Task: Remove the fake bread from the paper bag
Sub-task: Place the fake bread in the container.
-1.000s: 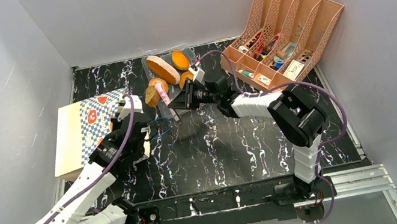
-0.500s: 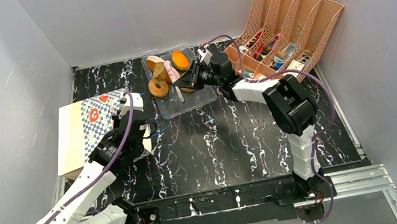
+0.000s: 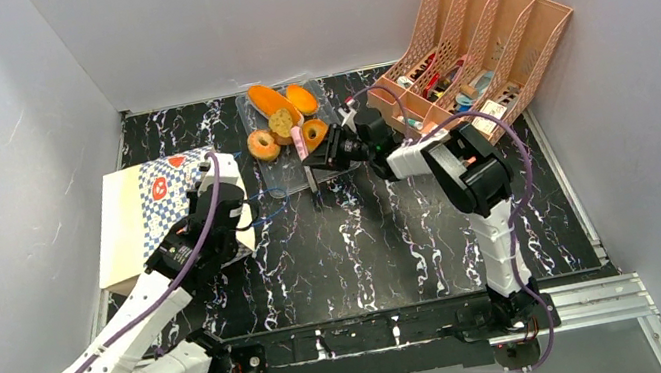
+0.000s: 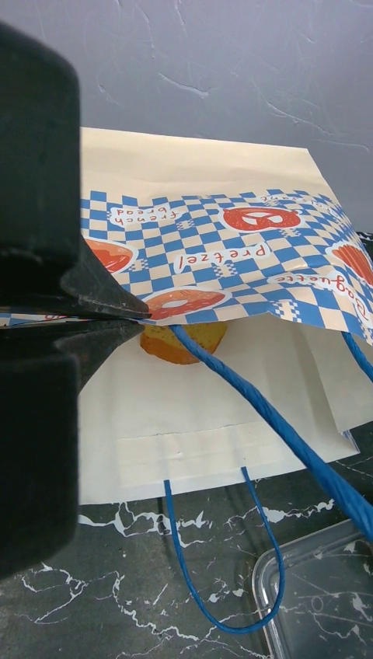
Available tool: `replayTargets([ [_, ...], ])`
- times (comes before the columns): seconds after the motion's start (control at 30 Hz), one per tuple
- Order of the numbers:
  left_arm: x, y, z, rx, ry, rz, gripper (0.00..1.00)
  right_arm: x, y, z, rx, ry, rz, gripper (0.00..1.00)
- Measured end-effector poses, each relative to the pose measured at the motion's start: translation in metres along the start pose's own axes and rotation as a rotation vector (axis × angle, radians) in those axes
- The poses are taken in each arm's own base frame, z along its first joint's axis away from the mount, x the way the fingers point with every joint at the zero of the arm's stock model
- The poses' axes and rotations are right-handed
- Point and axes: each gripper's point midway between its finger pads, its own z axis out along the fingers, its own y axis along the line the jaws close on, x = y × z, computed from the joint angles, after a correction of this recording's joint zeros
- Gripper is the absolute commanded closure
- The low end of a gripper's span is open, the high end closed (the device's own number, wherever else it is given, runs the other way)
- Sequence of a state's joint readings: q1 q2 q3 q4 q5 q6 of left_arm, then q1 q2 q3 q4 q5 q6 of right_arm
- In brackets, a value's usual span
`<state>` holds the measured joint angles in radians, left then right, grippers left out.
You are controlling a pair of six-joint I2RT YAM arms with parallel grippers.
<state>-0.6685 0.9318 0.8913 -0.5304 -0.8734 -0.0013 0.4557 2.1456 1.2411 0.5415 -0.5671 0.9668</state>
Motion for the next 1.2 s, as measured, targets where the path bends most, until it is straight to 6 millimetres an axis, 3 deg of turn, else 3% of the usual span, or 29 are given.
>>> replayTargets([
  [0.33,-0.001,0.002,-0.003,0.008,-0.014,-0.015,1.00,0.028,-0.032,-0.011,0.067,0.033,0.039,0.74],
  [0.77,-0.003,-0.003,-0.006,0.057,-0.032,-0.019,1.00,0.034,-0.028,-0.023,0.059,0.027,0.016,0.71],
  [1.2,-0.002,-0.029,-0.008,0.214,-0.033,0.042,1.00,0.042,-0.021,-0.045,0.071,0.023,-0.023,0.71],
])
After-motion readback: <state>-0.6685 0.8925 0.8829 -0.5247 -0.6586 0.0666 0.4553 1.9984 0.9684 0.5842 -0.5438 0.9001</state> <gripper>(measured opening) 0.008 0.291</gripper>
